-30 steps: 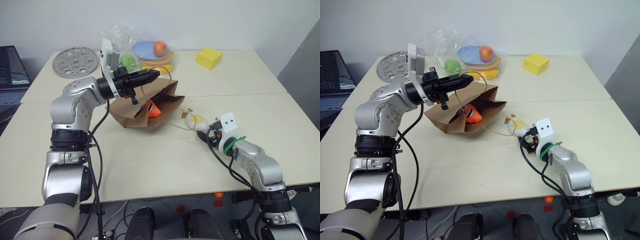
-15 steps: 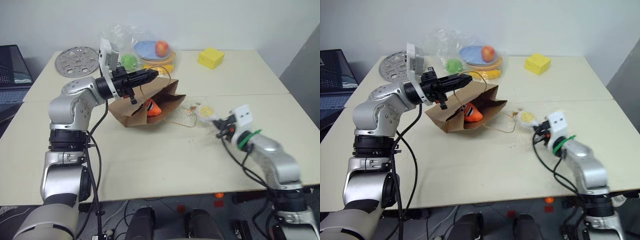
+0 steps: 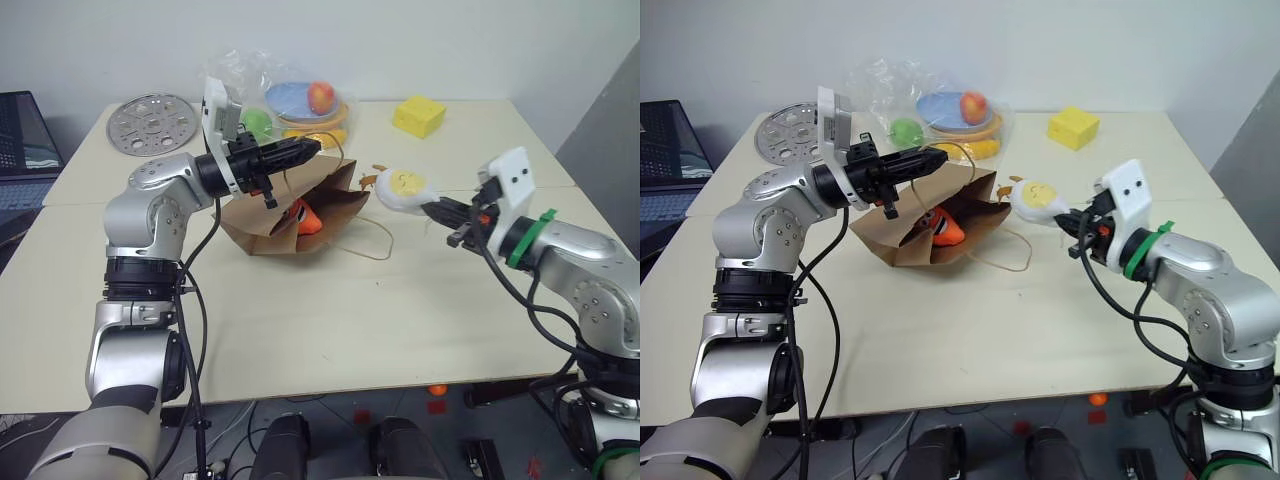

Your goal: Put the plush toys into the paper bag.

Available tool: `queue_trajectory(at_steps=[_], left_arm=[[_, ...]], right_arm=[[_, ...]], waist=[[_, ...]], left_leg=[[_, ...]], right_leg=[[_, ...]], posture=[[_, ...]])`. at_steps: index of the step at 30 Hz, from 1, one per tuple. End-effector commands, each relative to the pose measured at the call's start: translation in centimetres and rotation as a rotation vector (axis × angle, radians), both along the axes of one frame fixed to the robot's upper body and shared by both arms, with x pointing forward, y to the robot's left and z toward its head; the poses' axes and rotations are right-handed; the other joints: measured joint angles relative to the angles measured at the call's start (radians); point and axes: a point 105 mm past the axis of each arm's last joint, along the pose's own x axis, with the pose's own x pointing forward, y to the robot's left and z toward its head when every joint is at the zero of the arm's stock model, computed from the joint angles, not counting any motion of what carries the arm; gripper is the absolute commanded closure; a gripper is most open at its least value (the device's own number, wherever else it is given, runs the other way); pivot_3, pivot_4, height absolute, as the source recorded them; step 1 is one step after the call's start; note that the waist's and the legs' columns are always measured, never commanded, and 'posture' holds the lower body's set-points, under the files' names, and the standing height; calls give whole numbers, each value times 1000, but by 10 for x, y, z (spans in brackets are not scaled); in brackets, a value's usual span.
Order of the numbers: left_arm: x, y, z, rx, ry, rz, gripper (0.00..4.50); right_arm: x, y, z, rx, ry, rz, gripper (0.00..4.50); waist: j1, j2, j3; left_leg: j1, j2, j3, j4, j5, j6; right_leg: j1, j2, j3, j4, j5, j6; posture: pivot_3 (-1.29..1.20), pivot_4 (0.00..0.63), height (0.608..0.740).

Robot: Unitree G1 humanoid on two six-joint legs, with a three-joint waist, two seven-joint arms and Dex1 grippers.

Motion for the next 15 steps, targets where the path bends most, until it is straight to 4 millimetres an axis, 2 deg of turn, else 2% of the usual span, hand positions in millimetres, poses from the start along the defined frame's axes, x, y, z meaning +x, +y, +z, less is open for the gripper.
queue_trajectory(at_steps=[1,3,12,15], left_arm=[[-5,-5,15,-2,-59,-27,4500],[-5,-7,15,-5,-59,-33,4500],[-10,-12,15,-4,-55,-64,4500],[-14,-14,14,-8,-49,-87,4500]], right_arm=[[9,22,4,0,-2,34,4485],[16,34,0,-17,13,56,4485],[51,62,-7,-45,45,58,4485],[64,80,-10,-31,48,75,4485]], waist=[[0,0,0],[-1,0,0],[-1,0,0],[-2,0,0]], left_leg=[[0,0,0,0,0,0],[0,0,0,0,0,0],[0,0,0,0,0,0],[0,0,0,0,0,0]], right_leg=[[0,0,0,0,0,0],[0,0,0,0,0,0],[-1,0,0,1,0,0],[-1,0,0,1,0,0]], posture=[[0,150,740],[0,150,740],[0,150,740],[0,150,740]])
